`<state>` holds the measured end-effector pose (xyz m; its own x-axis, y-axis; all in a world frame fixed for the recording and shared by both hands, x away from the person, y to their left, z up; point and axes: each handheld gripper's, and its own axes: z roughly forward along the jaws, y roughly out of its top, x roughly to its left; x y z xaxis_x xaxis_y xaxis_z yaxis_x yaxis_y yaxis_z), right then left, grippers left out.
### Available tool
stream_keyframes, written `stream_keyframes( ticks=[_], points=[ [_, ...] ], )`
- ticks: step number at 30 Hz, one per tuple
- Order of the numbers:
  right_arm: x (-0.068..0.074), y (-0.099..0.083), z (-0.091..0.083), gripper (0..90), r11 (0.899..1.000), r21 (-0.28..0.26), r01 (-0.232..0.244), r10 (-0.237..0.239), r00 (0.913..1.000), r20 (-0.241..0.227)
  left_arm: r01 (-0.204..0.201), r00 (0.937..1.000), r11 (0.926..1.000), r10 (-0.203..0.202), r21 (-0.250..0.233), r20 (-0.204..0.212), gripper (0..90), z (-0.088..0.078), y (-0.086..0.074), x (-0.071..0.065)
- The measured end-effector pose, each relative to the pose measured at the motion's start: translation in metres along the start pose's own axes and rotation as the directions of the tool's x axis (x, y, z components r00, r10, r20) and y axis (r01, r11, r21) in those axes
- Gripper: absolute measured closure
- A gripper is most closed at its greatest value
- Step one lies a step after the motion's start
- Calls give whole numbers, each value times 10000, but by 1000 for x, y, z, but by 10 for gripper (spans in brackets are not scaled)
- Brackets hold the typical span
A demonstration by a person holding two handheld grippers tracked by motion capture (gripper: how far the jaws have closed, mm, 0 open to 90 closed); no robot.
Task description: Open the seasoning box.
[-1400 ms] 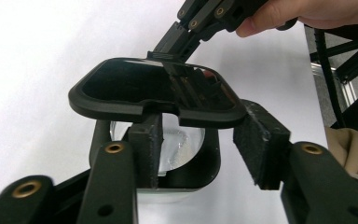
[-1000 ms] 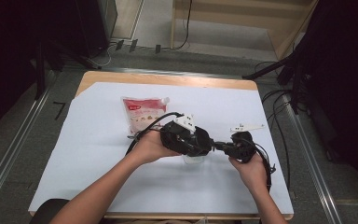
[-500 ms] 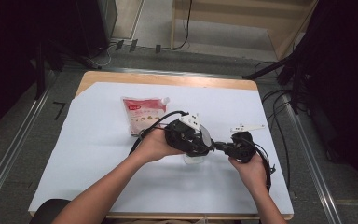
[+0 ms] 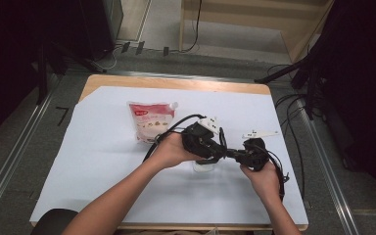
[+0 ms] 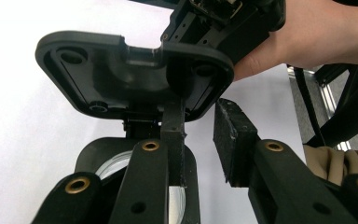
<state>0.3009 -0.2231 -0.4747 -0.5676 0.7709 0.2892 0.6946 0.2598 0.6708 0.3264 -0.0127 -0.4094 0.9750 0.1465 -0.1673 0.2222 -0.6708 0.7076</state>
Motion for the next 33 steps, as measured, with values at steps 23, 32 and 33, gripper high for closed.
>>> stream_keyframes(
  ticks=[23, 32, 33],
  points=[
    [0, -1, -2, 900, 9999, -74, 110, -110, 9999, -59, 389, 9992, 9986, -392, 346, 91, 696, -2, -1, 2],
    [3, -7, -13, 830, 9992, -376, 102, -110, 9997, -226, 1005, 9948, 9949, -1003, -100, 202, 542, -15, -7, 7],
    [4, -8, -16, 824, 9989, -454, 67, -80, 9996, -286, 1077, 9939, 9941, -1073, -119, 261, 534, -19, -9, 8]
  ],
)
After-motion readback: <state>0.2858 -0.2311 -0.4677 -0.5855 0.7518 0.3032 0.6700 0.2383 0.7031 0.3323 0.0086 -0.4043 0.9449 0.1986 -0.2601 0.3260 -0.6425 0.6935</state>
